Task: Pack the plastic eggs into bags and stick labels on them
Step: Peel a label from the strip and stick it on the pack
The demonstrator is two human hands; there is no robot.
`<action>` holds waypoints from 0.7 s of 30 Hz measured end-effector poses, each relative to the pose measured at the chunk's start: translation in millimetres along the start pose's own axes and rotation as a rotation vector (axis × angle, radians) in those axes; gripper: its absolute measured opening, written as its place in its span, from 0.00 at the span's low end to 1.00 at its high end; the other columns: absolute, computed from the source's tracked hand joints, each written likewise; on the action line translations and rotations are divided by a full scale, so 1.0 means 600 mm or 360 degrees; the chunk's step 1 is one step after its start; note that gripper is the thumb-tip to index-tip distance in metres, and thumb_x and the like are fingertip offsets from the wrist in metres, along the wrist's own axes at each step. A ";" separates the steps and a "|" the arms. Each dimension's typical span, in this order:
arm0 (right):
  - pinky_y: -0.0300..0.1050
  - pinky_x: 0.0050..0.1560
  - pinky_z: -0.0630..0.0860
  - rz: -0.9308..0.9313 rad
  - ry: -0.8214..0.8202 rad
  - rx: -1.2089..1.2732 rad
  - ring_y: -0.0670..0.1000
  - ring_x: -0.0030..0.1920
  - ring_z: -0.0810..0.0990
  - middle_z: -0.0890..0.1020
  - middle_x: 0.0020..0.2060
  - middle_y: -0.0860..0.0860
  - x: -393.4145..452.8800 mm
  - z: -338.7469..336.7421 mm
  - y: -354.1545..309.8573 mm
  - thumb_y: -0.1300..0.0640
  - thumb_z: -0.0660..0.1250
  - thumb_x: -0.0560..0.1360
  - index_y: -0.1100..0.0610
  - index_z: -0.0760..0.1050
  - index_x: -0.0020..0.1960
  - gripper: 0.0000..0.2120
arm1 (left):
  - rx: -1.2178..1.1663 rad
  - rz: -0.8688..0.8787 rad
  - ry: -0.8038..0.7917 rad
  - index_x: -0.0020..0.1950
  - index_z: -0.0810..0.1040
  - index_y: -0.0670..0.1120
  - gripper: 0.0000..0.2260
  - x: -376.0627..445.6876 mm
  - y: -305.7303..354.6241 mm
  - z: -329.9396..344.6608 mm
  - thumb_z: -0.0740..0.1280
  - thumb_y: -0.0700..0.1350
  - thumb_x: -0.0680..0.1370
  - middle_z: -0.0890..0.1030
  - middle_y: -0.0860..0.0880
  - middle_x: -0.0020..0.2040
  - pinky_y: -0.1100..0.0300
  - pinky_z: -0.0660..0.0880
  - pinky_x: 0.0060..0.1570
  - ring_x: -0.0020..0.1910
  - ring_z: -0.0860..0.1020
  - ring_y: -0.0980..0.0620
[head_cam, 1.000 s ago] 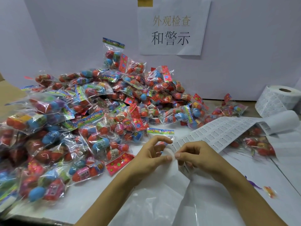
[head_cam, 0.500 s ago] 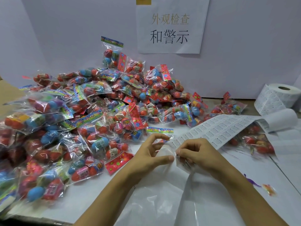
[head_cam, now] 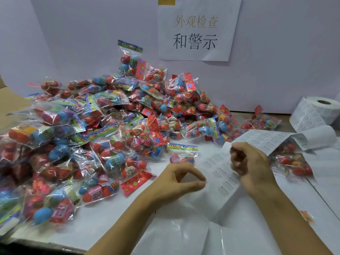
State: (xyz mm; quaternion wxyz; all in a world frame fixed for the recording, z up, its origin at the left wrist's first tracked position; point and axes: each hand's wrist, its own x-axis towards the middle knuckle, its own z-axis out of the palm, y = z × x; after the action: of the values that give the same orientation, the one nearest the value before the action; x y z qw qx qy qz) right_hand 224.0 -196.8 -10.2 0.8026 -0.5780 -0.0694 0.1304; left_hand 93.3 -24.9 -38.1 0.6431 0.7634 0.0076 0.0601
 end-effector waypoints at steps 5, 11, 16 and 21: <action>0.35 0.25 0.62 -0.0161 -0.0068 -0.0185 0.45 0.26 0.67 0.74 0.28 0.49 -0.005 0.003 0.013 0.62 0.68 0.75 0.54 0.78 0.29 0.16 | 0.0518 0.0087 -0.0219 0.58 0.85 0.64 0.12 -0.003 -0.009 0.005 0.74 0.57 0.75 0.61 0.68 0.79 0.63 0.55 0.77 0.77 0.57 0.70; 0.33 0.29 0.67 -0.0397 -0.0079 -0.0420 0.43 0.28 0.70 0.76 0.27 0.47 -0.009 0.002 0.020 0.64 0.70 0.76 0.54 0.80 0.33 0.14 | 0.0278 0.0138 -0.0387 0.62 0.85 0.53 0.13 0.000 -0.006 0.005 0.72 0.53 0.78 0.77 0.60 0.71 0.55 0.63 0.76 0.75 0.69 0.61; 0.34 0.35 0.74 -0.0811 -0.0195 -0.0840 0.43 0.32 0.77 0.81 0.31 0.46 -0.024 0.008 0.032 0.65 0.72 0.75 0.53 0.81 0.37 0.11 | -0.0019 0.0068 0.0172 0.54 0.85 0.48 0.09 0.008 -0.004 0.008 0.68 0.50 0.81 0.88 0.48 0.50 0.58 0.81 0.55 0.51 0.86 0.51; 0.39 0.32 0.73 -0.0930 -0.0376 -0.1044 0.45 0.31 0.76 0.82 0.32 0.45 -0.038 0.021 0.047 0.67 0.73 0.73 0.53 0.81 0.36 0.12 | -0.0537 -0.0079 0.0306 0.53 0.87 0.42 0.14 0.008 0.003 -0.004 0.70 0.52 0.78 0.86 0.42 0.46 0.62 0.76 0.35 0.38 0.81 0.51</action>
State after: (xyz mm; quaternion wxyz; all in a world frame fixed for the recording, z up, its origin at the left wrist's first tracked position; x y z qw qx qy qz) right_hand 195.1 -183.7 -32.0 0.5667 -0.7391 -0.3583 -0.0654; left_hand 97.8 -22.4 -35.2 0.7595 0.6351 0.0776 0.1172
